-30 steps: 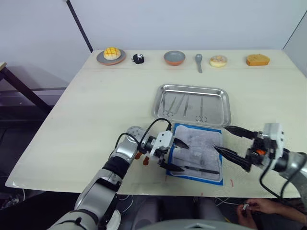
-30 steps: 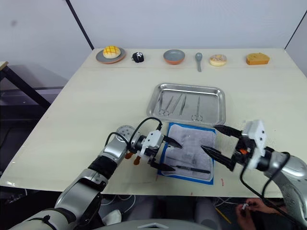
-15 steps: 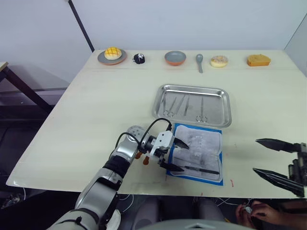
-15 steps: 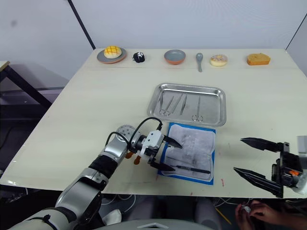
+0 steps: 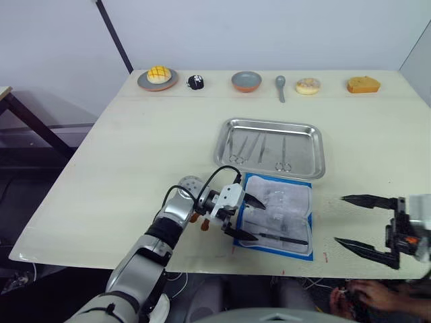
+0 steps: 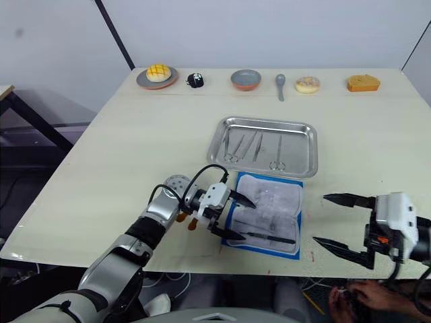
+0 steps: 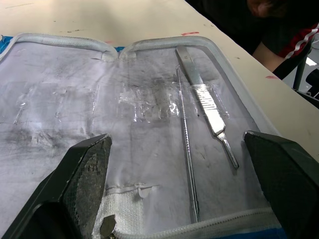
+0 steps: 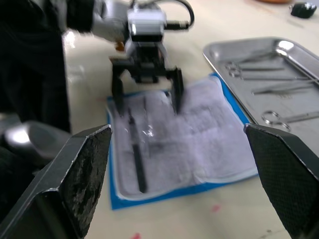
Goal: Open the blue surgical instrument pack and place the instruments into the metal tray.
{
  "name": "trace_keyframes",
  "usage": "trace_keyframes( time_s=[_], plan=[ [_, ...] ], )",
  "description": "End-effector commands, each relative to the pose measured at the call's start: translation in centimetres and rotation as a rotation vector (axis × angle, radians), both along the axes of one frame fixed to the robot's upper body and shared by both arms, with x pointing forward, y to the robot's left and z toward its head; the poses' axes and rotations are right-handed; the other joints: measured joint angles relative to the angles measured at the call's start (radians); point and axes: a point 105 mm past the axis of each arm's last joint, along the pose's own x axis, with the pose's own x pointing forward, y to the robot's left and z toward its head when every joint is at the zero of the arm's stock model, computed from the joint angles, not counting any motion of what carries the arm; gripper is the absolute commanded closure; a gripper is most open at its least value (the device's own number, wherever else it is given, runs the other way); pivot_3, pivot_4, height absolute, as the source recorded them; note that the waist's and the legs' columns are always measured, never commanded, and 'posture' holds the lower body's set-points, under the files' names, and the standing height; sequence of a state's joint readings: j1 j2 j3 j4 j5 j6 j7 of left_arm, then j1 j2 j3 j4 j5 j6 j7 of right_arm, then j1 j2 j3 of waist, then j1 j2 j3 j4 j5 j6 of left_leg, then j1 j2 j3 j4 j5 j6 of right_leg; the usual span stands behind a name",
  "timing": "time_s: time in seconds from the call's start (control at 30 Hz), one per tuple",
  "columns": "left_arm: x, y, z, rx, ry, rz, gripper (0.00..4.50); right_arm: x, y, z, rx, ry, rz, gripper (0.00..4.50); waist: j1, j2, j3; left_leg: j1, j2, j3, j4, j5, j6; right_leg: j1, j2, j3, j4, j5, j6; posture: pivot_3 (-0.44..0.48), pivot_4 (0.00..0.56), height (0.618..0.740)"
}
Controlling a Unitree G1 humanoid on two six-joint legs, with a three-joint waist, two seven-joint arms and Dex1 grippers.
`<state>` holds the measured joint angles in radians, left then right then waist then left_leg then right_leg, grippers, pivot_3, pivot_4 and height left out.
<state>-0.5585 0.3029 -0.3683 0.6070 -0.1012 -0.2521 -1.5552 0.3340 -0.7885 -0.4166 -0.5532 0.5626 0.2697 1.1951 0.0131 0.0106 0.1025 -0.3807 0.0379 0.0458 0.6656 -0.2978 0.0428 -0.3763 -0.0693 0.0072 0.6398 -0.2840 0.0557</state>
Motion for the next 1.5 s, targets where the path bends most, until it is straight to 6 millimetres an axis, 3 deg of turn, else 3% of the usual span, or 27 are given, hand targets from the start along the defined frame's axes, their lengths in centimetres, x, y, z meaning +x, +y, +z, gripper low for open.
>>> trace_keyframes(
  time_s=[0.03, 0.33, 0.53, 0.9, 1.03, 1.17, 1.5],
  plan=[
    [-2.4, 2.2, -5.1, 0.168, 0.195, 0.024, 0.00, 0.7, 2.2, -1.7, -0.057, -0.004, 0.025, 0.05, 0.000, 0.000, 0.000, 0.000, 0.000, 0.000, 0.000, 0.000, 0.000, 0.000, 0.000, 0.000, 0.000, 0.000, 0.000, 0.000, 0.150, 0.732],
    [-2.2, 2.3, -5.0, 0.170, 0.190, 0.028, 0.00, 3.4, 5.6, -4.8, -0.063, 0.018, -0.003, 0.05, 0.001, -0.002, 0.002, -0.001, 0.000, 0.000, 0.000, 0.000, 0.000, 0.000, -0.001, 0.000, 0.000, 0.000, -0.001, 0.000, 0.150, 0.732],
    [-2.1, 2.3, -4.9, 0.169, 0.186, 0.027, 0.00, 4.1, 5.9, -7.2, -0.131, 0.025, -0.006, 0.05, 0.001, -0.003, 0.002, 0.000, 0.000, -0.001, 0.000, 0.000, 0.000, 0.000, -0.003, -0.001, 0.000, 0.001, -0.001, 0.000, 0.150, 0.732],
    [-2.2, 2.2, -4.8, 0.170, 0.184, 0.025, 0.00, 4.2, 5.5, -8.9, -0.180, 0.053, 0.005, 0.05, 0.001, -0.003, 0.002, 0.000, 0.000, -0.001, 0.000, 0.000, 0.000, 0.000, -0.001, -0.001, 0.000, 0.001, -0.001, 0.000, 0.150, 0.732],
    [-2.2, 2.1, -4.8, 0.168, 0.184, 0.024, 0.00, 4.1, 5.7, -9.5, -0.178, 0.078, 0.014, 0.99, 0.001, -0.003, 0.002, 0.000, 0.000, -0.001, 0.000, 0.000, 0.000, 0.000, -0.001, -0.001, 0.000, 0.001, -0.002, 0.000, 0.150, 0.732],
    [-2.2, 2.1, -4.8, 0.168, 0.184, 0.023, 0.00, 4.0, 5.8, -10.1, -0.200, 0.074, 0.039, 2.92, 0.000, -0.003, 0.002, 0.000, 0.000, -0.001, 0.000, 0.000, 0.000, 0.000, -0.002, -0.001, 0.000, 0.001, -0.002, 0.000, 0.150, 0.732],
    [-2.1, 2.1, -4.8, 0.168, 0.185, 0.026, 0.00, 3.6, 5.9, -11.0, -0.207, 0.107, 0.068, 2.92, 0.000, -0.004, 0.002, 0.000, 0.001, -0.001, 0.000, 0.000, 0.000, 0.000, -0.002, 0.000, 0.000, 0.001, -0.002, 0.000, 0.150, 0.732]
  ],
)
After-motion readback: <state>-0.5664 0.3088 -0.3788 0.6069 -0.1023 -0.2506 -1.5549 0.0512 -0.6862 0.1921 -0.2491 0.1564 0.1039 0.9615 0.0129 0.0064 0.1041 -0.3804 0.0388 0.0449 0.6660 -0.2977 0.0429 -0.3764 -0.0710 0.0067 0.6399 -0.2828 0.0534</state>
